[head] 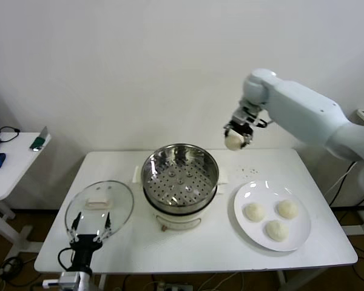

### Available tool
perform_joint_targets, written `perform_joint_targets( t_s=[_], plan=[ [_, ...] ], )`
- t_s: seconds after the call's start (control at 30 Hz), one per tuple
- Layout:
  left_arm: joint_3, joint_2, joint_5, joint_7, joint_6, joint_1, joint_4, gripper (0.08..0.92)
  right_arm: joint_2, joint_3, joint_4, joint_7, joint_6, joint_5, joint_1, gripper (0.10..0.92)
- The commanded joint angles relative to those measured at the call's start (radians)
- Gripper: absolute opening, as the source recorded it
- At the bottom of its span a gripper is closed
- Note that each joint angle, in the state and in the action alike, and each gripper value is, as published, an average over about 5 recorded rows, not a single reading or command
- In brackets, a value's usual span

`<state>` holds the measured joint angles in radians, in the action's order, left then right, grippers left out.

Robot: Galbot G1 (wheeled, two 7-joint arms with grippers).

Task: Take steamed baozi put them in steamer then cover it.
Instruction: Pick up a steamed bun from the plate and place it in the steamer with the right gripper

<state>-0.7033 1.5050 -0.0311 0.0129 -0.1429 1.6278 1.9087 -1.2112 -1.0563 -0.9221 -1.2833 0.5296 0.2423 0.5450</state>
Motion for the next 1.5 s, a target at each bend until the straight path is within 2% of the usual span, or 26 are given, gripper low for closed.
perform_joint_targets(
  t_s=[0.03, 0.27, 0.57, 0.9, 1.2, 1.5],
  plan=[
    [-0.001, -0.001, 0.001, 0.0, -0.002, 0.005, 0.001, 0.823, -0.13, -0.006, -0.05, 0.02, 0.149, 0.128, 0.049, 0.712],
    [-0.013, -0.011, 0.007, -0.001, -0.008, 0.022, 0.006, 0.823, -0.216, 0.073, -0.037, 0.066, 0.21, 0.336, -0.1, 0.712],
    [-0.013, -0.009, 0.011, -0.002, -0.016, 0.038, 0.002, 0.823, -0.274, 0.111, 0.007, 0.099, 0.228, 0.447, -0.211, 0.712],
    [-0.016, -0.011, 0.012, -0.003, -0.021, 0.046, -0.003, 0.823, -0.31, 0.134, 0.085, 0.133, 0.242, 0.508, -0.277, 0.721],
    [-0.02, -0.011, 0.015, -0.004, -0.029, 0.053, -0.009, 0.823, -0.319, 0.147, 0.096, 0.137, 0.244, 0.549, -0.295, 0.732],
    [-0.018, -0.008, 0.015, -0.005, -0.032, 0.061, -0.009, 0.823, -0.297, 0.148, 0.067, 0.124, 0.221, 0.532, -0.288, 0.82]
  ],
)
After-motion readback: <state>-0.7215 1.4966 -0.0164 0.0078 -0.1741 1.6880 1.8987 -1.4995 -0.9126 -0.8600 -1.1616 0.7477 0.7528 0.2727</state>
